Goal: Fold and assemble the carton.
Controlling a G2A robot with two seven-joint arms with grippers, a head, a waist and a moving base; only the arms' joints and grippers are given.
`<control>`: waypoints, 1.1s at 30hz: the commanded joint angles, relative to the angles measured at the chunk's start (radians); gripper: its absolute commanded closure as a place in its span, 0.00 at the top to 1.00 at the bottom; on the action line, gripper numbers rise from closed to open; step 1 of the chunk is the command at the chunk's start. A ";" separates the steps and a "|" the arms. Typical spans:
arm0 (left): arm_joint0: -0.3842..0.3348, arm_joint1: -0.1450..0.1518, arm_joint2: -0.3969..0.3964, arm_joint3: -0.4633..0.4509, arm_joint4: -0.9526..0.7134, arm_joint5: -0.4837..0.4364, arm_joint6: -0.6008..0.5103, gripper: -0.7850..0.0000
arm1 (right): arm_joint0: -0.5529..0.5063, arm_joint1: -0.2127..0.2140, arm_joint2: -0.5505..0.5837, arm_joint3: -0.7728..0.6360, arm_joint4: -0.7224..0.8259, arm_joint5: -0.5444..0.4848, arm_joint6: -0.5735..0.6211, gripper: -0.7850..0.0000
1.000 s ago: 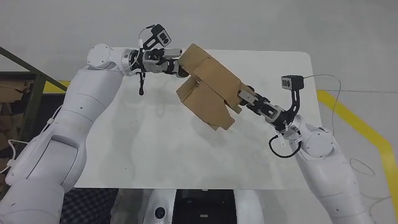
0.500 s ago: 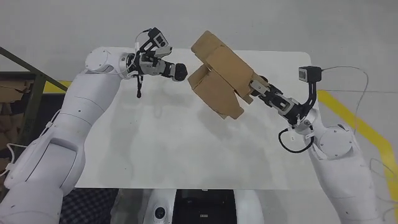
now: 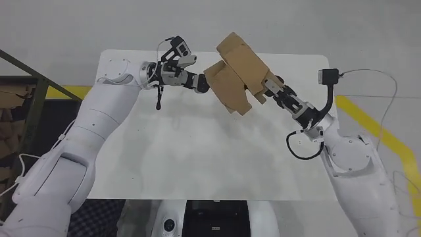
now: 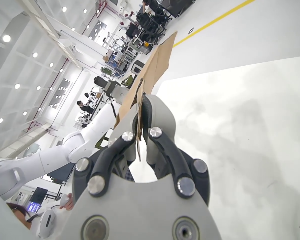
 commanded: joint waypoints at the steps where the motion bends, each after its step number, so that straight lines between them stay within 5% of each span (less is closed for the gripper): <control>1: 0.009 -0.002 0.002 -0.008 0.015 0.005 0.011 1.00 | -0.004 -0.001 -0.006 0.004 -0.003 0.014 -0.012 0.00; 16: 0.044 -0.032 0.016 -0.015 0.043 0.043 0.064 1.00 | 0.002 -0.017 -0.063 0.013 -0.003 0.058 -0.106 0.00; 18: 0.046 -0.035 0.017 -0.013 0.047 0.048 0.064 0.53 | 0.007 -0.019 -0.071 0.012 -0.009 0.064 -0.116 0.00; 19: 0.046 -0.037 0.018 -0.013 0.048 0.049 0.062 0.44 | 0.009 -0.020 -0.075 0.012 -0.013 0.067 -0.121 0.00; 33: 0.044 -0.055 0.005 0.005 0.075 0.067 0.050 0.09 | 0.021 -0.032 -0.110 0.006 -0.074 0.107 -0.177 0.00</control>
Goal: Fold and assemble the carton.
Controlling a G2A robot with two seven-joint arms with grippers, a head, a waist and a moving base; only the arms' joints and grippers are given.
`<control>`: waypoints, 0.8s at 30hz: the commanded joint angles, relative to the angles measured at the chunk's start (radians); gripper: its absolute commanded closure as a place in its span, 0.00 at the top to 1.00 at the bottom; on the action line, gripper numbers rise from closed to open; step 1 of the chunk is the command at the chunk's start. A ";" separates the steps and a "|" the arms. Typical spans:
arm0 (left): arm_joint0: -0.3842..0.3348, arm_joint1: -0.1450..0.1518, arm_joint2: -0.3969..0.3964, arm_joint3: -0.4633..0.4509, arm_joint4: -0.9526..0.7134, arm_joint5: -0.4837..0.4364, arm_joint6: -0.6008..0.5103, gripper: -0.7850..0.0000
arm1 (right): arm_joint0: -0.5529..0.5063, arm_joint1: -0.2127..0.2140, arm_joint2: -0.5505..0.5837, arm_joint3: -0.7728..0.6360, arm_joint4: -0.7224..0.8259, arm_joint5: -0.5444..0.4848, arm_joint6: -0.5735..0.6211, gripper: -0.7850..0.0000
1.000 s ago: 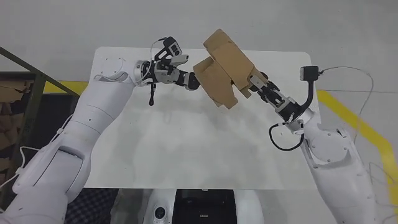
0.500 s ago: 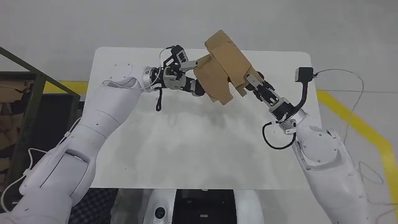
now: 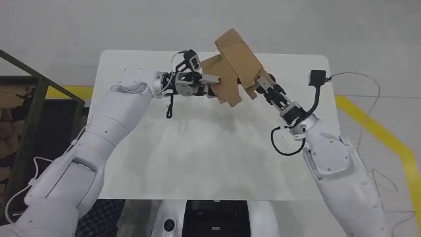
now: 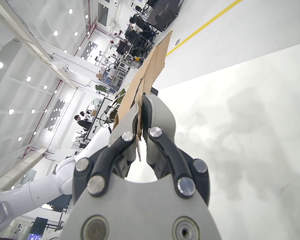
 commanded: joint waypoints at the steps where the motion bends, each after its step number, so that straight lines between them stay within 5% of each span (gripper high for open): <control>1: -0.001 -0.002 -0.002 0.003 0.003 0.004 -0.001 0.07 | -0.001 -0.001 -0.001 -0.004 -0.005 0.000 -0.001 0.00; 5: -0.002 -0.007 -0.007 0.008 0.005 0.005 -0.004 0.00 | -0.004 -0.002 0.002 -0.011 -0.006 0.000 -0.002 0.04; 6: -0.003 -0.008 -0.008 0.009 0.006 0.006 -0.005 0.00 | -0.005 -0.002 0.003 -0.013 -0.005 -0.004 -0.001 0.18; 7: -0.004 -0.009 -0.010 0.011 0.006 0.007 -0.006 0.00 | -0.006 -0.002 0.004 -0.013 -0.005 -0.008 0.001 0.49; 8: -0.004 -0.010 -0.013 0.014 0.005 0.009 -0.007 0.00 | -0.007 -0.002 0.005 -0.014 -0.008 -0.012 0.003 1.00; 24: -0.053 0.004 -0.023 0.040 0.126 -0.037 -0.140 0.00 | -0.008 0.012 0.116 0.019 0.046 -0.122 0.143 1.00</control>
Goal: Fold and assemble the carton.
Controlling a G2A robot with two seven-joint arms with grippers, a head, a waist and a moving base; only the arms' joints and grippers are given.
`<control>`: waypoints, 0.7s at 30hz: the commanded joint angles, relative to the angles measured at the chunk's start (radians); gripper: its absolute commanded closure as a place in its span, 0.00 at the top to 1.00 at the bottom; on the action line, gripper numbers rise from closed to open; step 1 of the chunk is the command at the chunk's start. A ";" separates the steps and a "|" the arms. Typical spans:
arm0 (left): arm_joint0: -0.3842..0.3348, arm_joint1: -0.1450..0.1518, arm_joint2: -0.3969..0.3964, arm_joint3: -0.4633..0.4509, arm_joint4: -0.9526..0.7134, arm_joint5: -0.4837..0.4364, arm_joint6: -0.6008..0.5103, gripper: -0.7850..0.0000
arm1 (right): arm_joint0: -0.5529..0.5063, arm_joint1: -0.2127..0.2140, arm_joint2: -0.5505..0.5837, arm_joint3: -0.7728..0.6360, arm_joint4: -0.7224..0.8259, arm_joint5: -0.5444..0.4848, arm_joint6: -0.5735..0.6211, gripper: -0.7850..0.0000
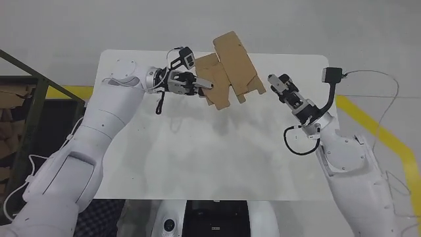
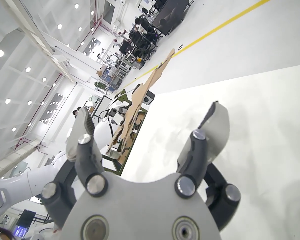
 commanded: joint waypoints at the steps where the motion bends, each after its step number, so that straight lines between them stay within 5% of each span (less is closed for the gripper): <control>1: -0.001 0.007 0.019 -0.021 0.015 -0.017 0.002 0.00 | 0.006 0.003 0.008 0.012 0.024 -0.016 0.048 1.00; 10: -0.041 0.081 0.181 -0.111 0.043 -0.108 0.002 0.00 | 0.037 0.015 0.022 0.093 0.103 -0.130 0.254 1.00; 21: -0.139 0.199 0.397 -0.240 -0.018 -0.109 0.002 0.00 | 0.082 0.031 0.000 0.178 0.230 -0.190 0.513 1.00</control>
